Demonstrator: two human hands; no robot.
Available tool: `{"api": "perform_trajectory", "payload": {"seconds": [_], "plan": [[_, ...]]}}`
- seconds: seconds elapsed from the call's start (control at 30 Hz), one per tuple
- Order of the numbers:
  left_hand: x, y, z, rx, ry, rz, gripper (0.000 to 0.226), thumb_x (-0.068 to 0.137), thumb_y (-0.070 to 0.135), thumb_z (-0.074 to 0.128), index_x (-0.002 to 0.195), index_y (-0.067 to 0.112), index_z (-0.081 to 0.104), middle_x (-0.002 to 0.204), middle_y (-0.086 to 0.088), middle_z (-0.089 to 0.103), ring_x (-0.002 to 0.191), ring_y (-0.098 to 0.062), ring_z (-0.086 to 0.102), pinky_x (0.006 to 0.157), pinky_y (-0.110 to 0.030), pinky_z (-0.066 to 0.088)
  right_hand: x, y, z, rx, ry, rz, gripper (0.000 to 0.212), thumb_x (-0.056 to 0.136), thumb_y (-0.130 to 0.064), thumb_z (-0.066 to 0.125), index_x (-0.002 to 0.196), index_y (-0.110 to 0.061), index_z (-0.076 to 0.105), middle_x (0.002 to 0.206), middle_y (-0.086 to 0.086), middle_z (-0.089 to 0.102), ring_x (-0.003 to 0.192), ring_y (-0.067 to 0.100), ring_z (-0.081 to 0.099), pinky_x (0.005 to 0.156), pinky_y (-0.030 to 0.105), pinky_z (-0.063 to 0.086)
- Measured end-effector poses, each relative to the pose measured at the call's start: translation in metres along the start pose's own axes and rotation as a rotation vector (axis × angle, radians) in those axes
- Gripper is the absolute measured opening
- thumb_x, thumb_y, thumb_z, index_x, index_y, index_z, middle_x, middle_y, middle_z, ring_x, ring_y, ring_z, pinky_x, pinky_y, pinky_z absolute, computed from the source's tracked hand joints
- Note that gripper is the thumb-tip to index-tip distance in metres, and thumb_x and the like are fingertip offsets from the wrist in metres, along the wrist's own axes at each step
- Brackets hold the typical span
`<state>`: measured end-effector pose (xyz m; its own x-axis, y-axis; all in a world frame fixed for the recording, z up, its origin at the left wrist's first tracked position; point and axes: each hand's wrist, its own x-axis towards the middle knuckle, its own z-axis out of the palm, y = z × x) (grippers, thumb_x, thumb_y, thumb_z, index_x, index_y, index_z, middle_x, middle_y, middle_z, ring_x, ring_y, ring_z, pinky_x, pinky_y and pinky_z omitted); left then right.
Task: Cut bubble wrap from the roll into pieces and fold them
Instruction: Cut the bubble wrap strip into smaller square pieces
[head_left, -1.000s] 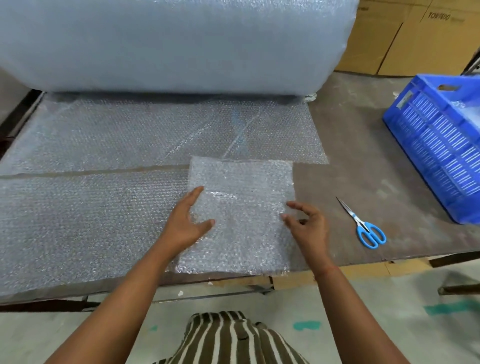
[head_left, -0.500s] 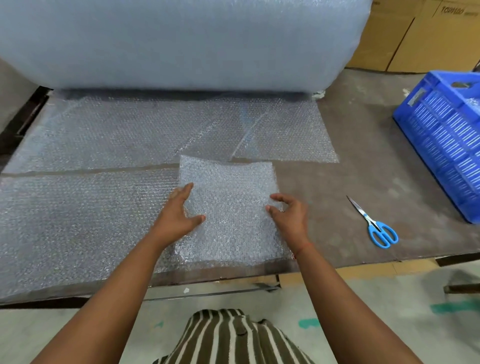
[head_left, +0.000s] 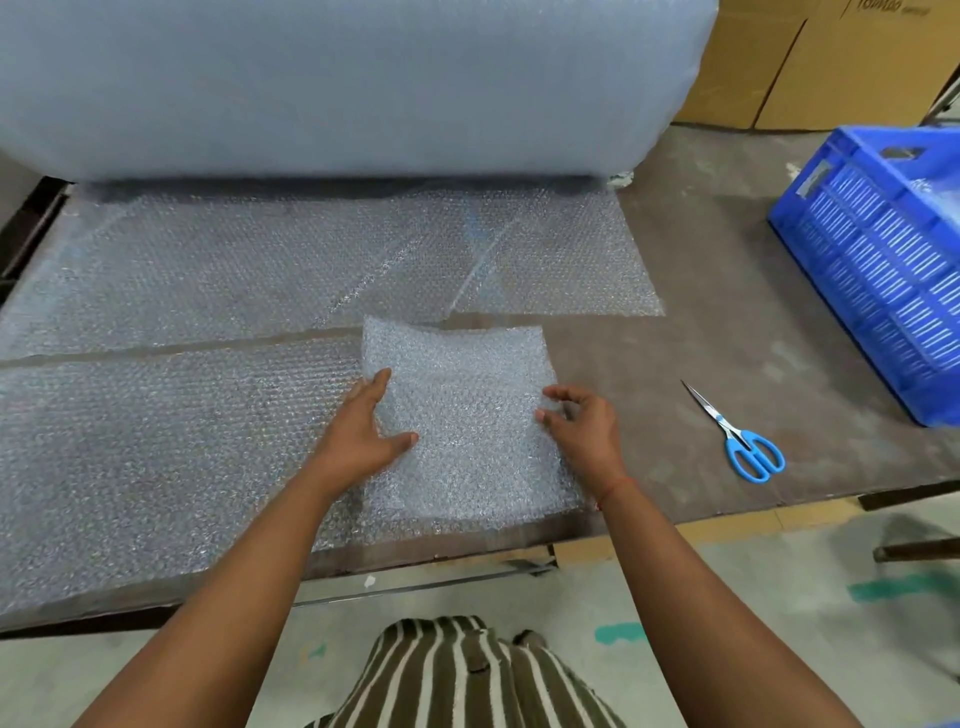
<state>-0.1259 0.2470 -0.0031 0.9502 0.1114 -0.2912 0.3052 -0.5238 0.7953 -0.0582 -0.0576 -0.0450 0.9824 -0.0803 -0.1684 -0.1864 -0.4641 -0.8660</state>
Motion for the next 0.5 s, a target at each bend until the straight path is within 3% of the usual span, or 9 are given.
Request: {"api": "perform_trajectory", "payload": {"seconds": [0.13, 0.2, 0.33, 0.43, 0.5], "plan": [[0.002, -0.004, 0.001, 0.023, -0.005, -0.007, 0.106, 0.091, 0.021, 0.086, 0.172, 0.032, 0.019, 0.180, -0.002, 0.014, 0.166, -0.021, 0.008, 0.132, -0.042, 0.013, 0.000, 0.003, -0.002, -0.130, 0.007, -0.074, 0.046, 0.090, -0.027, 0.089, 0.133, -0.022, 0.076, 0.126, -0.005, 0.072, 0.110, 0.009, 0.067, 0.102, 0.034, 0.059], [0.002, -0.006, 0.002, 0.031, -0.006, -0.007, 0.106, 0.091, 0.021, 0.086, 0.172, 0.032, 0.018, 0.180, -0.001, 0.014, 0.166, -0.020, 0.007, 0.131, -0.041, 0.011, -0.001, 0.003, -0.002, -0.235, 0.045, -0.145, 0.048, 0.091, -0.039, 0.086, 0.136, -0.026, 0.074, 0.122, -0.007, 0.069, 0.105, 0.014, 0.070, 0.094, 0.040, 0.062], [0.004, -0.009, 0.004, 0.055, -0.006, -0.018, 0.108, 0.091, 0.024, 0.087, 0.172, 0.034, 0.016, 0.180, -0.001, 0.012, 0.166, -0.019, 0.004, 0.131, -0.043, 0.010, -0.007, -0.008, -0.004, -0.682, 0.146, -0.262, 0.047, 0.100, -0.051, 0.070, 0.139, -0.026, 0.070, 0.128, 0.000, 0.067, 0.110, 0.026, 0.065, 0.083, 0.038, 0.055], [0.004, -0.011, 0.005, 0.063, -0.008, -0.015, 0.109, 0.090, 0.027, 0.087, 0.172, 0.035, 0.016, 0.180, 0.000, 0.012, 0.166, -0.018, 0.002, 0.131, -0.042, 0.008, -0.015, -0.011, -0.001, -0.721, 0.138, -0.403, 0.052, 0.107, -0.044, 0.059, 0.149, -0.014, 0.060, 0.144, 0.011, 0.063, 0.124, 0.034, 0.061, 0.096, 0.045, 0.053], [0.004, -0.013, 0.006, 0.054, -0.009, -0.013, 0.109, 0.090, 0.029, 0.087, 0.172, 0.035, 0.016, 0.180, 0.001, 0.013, 0.166, -0.018, 0.002, 0.131, -0.042, 0.008, -0.022, -0.004, 0.007, -0.758, 0.020, -0.410, 0.065, 0.112, -0.050, 0.046, 0.164, -0.011, 0.040, 0.166, 0.014, 0.045, 0.148, 0.035, 0.048, 0.115, 0.049, 0.045]]}}
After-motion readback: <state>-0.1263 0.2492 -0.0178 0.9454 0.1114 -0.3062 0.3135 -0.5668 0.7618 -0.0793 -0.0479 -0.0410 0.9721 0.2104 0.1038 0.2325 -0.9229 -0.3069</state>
